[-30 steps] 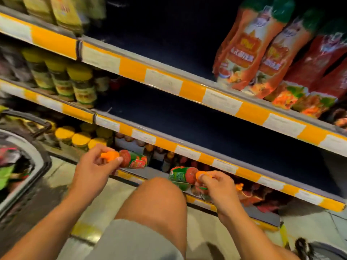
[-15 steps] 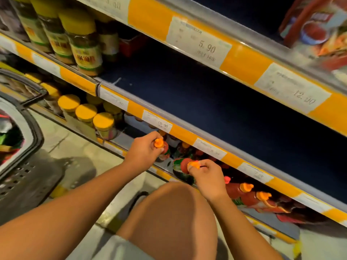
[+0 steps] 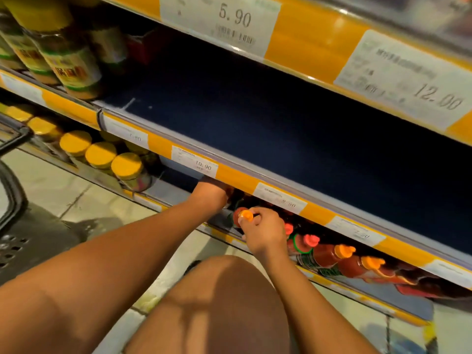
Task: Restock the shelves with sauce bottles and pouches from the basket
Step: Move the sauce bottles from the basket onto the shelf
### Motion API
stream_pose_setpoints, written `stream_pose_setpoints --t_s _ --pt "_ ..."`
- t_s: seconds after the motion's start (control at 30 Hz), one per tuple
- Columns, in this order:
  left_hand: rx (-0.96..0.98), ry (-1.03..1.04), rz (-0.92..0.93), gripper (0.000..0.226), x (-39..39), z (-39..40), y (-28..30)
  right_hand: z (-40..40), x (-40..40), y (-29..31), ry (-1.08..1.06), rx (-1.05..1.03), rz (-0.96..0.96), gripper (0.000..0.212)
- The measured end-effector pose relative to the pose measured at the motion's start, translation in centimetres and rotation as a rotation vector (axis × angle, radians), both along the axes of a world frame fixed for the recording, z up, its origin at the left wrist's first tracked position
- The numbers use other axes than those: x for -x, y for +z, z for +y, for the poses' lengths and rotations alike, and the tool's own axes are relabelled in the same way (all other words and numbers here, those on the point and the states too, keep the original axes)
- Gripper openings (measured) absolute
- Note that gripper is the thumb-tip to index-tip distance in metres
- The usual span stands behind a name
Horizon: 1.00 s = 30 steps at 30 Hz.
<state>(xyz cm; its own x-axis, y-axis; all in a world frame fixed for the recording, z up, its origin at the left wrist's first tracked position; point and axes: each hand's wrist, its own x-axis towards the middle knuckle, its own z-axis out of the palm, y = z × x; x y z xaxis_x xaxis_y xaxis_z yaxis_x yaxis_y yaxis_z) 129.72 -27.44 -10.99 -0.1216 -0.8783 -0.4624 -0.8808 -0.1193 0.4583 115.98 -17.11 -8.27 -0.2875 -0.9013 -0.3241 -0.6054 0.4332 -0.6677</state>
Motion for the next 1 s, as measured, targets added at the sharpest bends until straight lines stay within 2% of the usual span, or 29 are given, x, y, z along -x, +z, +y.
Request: stream_pose_setpoints --t_s 0.13,0.23,0.3,0.37,0.47,0.53,0.73,0.87,1.0 --pt "-0.113 0.028 0.027 0.027 0.7 -0.7 0.1 -0.2 0.4 -0.5 0.016 0.017 0.02 0.026" --pt "-0.156 0.068 0.109 0.015 1.4 -1.0 0.2 -0.6 0.3 -0.8 0.069 0.014 0.176 0.031" --pt "-0.139 0.099 0.126 0.02 1.7 -1.0 0.3 -0.7 0.1 -0.9 0.096 -0.002 0.266 0.026" --pt "-0.121 0.087 0.068 0.013 1.6 -0.7 0.2 -0.6 0.0 -1.1 0.123 -0.01 0.32 0.021" --pt "-0.143 0.075 -0.027 0.033 0.8 -0.2 0.3 -0.4 -0.1 -1.5 0.155 -0.001 0.364 0.022" --pt "-0.133 0.039 -0.074 0.036 0.6 0.1 0.4 -0.5 -0.3 -1.6 0.172 0.015 0.369 0.021" --pt "0.047 -0.078 -0.116 0.013 1.4 1.0 1.6 -0.2 -0.6 -1.6 0.225 0.041 0.36 0.026" --pt "0.167 0.098 0.021 0.01 0.0 2.1 1.2 -0.1 -0.6 -1.4 0.214 0.017 0.356 0.026" --pt "0.323 0.166 0.146 0.009 -2.4 4.3 0.6 0.4 -0.4 -0.9 0.215 0.014 0.332 0.028"
